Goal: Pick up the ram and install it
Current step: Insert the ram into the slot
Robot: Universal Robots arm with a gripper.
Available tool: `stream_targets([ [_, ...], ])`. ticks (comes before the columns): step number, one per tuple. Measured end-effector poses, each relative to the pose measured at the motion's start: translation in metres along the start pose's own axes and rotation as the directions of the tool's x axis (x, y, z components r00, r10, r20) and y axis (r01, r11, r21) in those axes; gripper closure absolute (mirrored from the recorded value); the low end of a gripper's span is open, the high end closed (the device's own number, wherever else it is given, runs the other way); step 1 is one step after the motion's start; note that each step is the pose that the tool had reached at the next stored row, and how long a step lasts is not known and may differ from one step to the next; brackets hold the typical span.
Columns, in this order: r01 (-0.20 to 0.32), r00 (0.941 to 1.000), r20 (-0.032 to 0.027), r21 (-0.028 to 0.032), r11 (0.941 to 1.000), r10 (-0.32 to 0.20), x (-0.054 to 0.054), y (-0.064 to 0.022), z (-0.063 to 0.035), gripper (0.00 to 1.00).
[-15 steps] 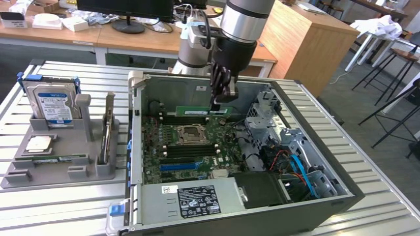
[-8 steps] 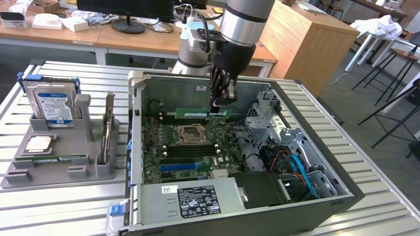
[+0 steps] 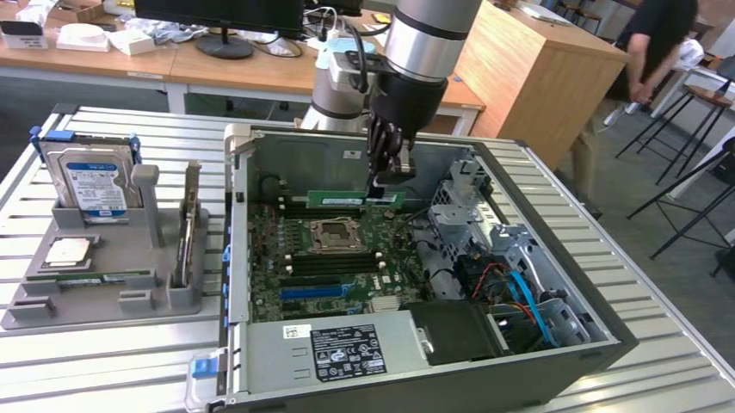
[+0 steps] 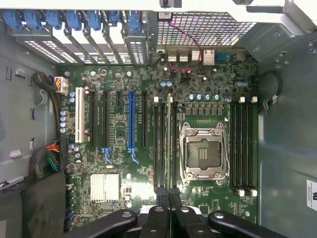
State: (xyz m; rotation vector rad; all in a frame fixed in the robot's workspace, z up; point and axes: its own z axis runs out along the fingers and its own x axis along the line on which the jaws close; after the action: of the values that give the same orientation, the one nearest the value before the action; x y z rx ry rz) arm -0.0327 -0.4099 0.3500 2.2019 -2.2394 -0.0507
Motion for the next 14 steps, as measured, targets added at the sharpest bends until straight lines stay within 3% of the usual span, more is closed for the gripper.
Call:
stream_targets([
  [14, 0.000, 1.0000, 0.0000, 0.0000, 1.0000, 0.000, 0.0022, -0.0001, 0.0051, 0.89],
])
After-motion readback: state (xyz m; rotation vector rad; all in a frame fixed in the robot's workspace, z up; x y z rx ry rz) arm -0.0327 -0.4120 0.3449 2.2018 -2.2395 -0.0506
